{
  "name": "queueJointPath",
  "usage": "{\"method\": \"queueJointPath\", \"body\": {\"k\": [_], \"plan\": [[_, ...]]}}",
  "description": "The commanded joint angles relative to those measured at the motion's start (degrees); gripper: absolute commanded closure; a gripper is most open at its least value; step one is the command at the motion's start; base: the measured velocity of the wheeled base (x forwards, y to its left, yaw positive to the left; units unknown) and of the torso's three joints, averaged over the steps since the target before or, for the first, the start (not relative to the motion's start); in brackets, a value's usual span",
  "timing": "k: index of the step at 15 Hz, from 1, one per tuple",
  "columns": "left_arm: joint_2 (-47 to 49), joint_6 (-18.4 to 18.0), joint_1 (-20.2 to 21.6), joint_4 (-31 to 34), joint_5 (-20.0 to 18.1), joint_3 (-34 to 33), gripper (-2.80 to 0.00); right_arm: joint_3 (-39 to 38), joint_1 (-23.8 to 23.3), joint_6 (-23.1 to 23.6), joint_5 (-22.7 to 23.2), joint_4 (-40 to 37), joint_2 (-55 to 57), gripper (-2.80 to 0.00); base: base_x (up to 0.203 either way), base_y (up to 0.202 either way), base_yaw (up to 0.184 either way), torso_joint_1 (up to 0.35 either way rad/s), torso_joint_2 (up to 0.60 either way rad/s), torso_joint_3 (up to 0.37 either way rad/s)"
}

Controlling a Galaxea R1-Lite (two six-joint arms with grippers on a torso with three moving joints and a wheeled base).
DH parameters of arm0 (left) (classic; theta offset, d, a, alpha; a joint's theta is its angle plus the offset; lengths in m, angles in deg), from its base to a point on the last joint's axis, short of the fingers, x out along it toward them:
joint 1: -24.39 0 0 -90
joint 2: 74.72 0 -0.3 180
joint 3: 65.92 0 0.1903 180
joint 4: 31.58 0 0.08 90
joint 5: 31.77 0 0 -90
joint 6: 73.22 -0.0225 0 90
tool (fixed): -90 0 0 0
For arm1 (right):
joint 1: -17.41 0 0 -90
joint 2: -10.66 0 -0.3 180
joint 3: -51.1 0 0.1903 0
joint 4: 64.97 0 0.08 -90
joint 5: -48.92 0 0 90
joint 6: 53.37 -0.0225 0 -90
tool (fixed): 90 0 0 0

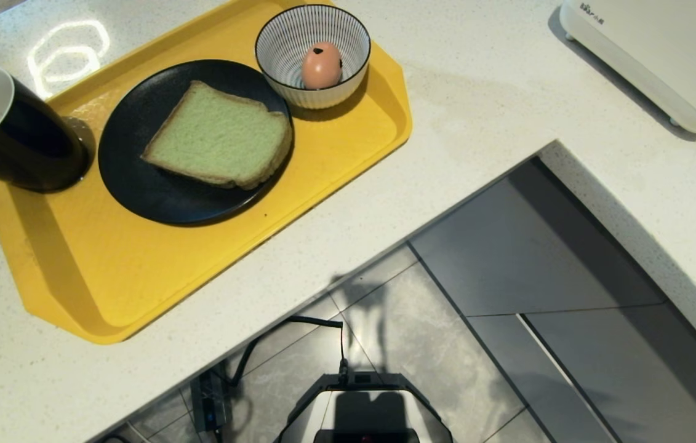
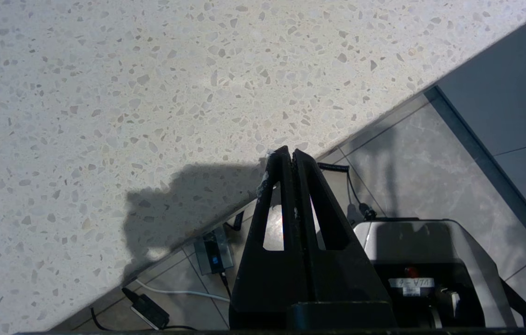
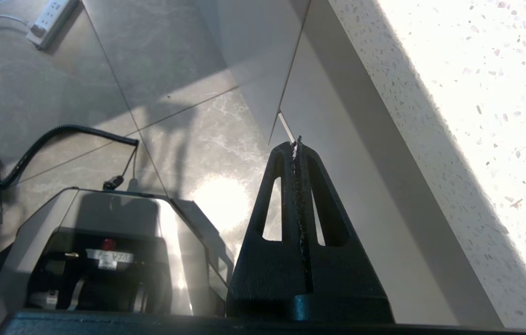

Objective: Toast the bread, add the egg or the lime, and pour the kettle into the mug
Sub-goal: Pick up the kettle

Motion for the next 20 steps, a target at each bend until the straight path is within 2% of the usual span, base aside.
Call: {"method": "queueJointPath", "body": {"k": [1, 15, 20], "plan": [[0.0, 0.02, 0.01, -0.03, -0.01, -0.79, 0.0, 0.0, 0.02, 0.01, 0.06, 0.02, 0.0, 0.0, 0.0, 0.0, 0.0, 0.0, 0.0, 0.0], [0.0, -0.27, 0.01, -0.03, -0.06, -0.79, 0.0, -0.09, 0.02, 0.01, 0.06, 0.02, 0.0, 0.0, 0.0, 0.0, 0.0, 0.0, 0.0, 0.0], [0.0, -0.33, 0.01, -0.03, -0.03, -0.79, 0.0, -0.07, 0.01, 0.01, 0.06, 0.02, 0.0, 0.0, 0.0, 0.0, 0.0, 0.002, 0.0, 0.152]]}}
